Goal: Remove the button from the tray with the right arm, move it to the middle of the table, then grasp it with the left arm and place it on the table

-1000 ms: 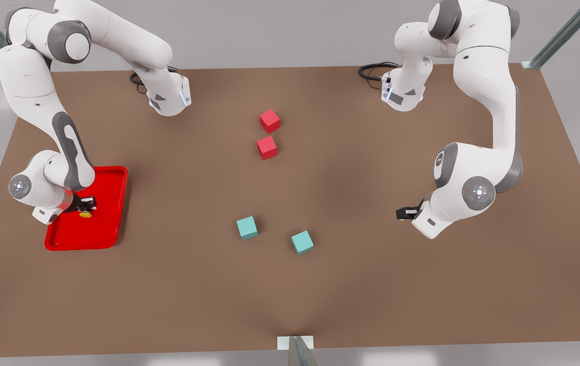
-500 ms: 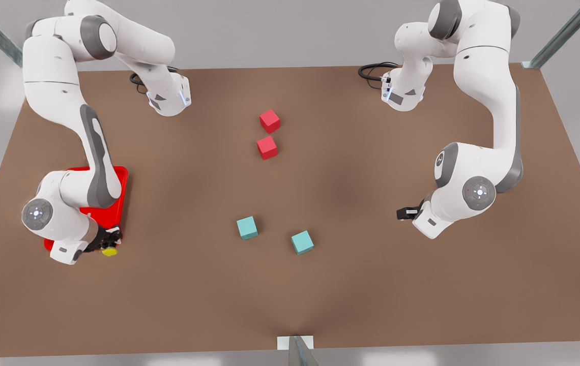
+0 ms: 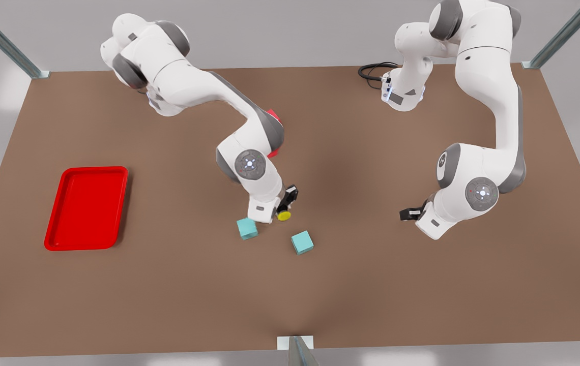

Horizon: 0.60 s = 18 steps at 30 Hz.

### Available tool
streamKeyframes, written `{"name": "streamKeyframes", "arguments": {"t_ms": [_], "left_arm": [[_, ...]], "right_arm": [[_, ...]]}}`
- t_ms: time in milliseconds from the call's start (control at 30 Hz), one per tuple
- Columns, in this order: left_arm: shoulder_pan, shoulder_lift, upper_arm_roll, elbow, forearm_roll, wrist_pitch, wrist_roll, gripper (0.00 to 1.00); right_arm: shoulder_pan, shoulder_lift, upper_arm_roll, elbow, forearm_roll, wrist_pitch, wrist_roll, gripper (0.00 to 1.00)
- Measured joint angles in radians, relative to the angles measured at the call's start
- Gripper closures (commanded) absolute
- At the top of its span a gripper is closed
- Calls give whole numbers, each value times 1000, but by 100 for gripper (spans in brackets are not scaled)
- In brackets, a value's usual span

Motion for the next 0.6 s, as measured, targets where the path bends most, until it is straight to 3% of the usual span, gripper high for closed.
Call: {"name": "streamKeyframes", "arguments": {"t_ms": [267, 533, 567, 600], "left_arm": [[0, 12, 0, 0, 3, 1, 0, 0], [2, 28, 0, 1, 5, 2, 0, 0], [2, 28, 0, 1, 5, 2, 0, 0], [2, 28, 0, 1, 5, 2, 0, 0]], "right_arm": [[155, 71, -10, 9, 27, 10, 306, 57], [215, 261, -123, 91, 27, 147, 521, 56], [225, 278, -136, 92, 26, 173, 545, 34], [229, 292, -143, 92, 24, 200, 568, 0]]}}
